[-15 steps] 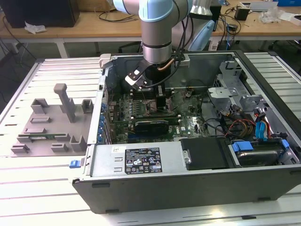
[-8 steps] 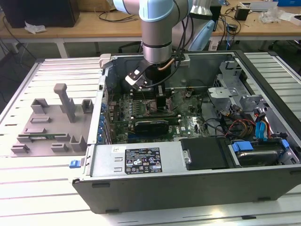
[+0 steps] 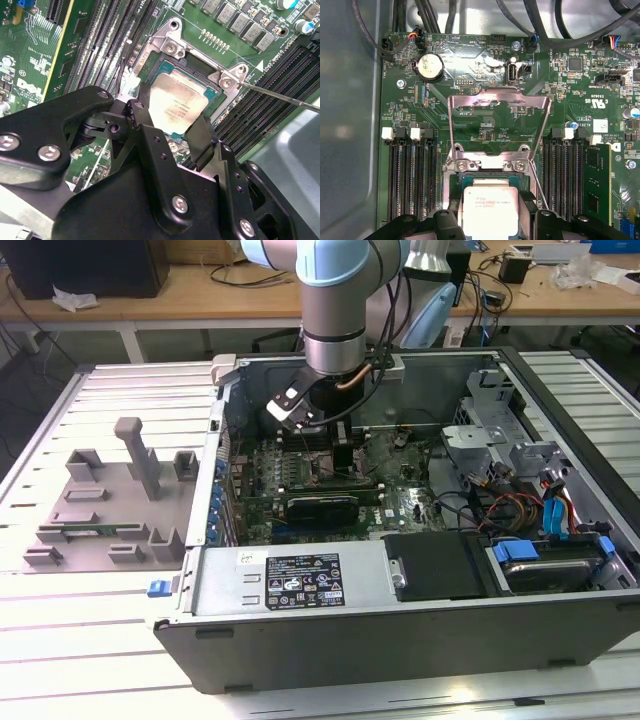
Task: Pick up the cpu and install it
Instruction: 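Place the cpu into insertion slot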
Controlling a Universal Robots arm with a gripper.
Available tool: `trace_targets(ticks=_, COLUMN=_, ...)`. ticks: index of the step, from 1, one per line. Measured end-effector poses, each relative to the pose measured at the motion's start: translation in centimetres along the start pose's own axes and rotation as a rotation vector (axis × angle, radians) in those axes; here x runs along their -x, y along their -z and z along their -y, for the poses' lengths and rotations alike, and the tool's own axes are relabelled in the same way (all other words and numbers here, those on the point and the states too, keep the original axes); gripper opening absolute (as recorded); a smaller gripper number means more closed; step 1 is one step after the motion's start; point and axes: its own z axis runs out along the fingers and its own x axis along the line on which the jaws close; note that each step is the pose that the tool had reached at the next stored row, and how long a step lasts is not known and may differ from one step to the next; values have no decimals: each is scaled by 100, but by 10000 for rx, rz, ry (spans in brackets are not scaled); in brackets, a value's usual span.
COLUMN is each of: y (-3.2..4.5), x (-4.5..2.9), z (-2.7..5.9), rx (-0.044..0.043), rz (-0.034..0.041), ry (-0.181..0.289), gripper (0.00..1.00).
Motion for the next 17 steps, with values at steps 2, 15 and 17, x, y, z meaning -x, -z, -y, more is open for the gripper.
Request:
trace_targets(ticks=2, y=0, x=0, z=-1, rx=0, rz=0, ry=0, gripper=53)
trace_targets(ticks=15, y=67, x=3, z=-5, rx=1, rz=0, ry=2, gripper=61)
trace_targets(ticks=17, y=67, x=3, z=-4, rx=2, rz=-1, ry=0, gripper=60)
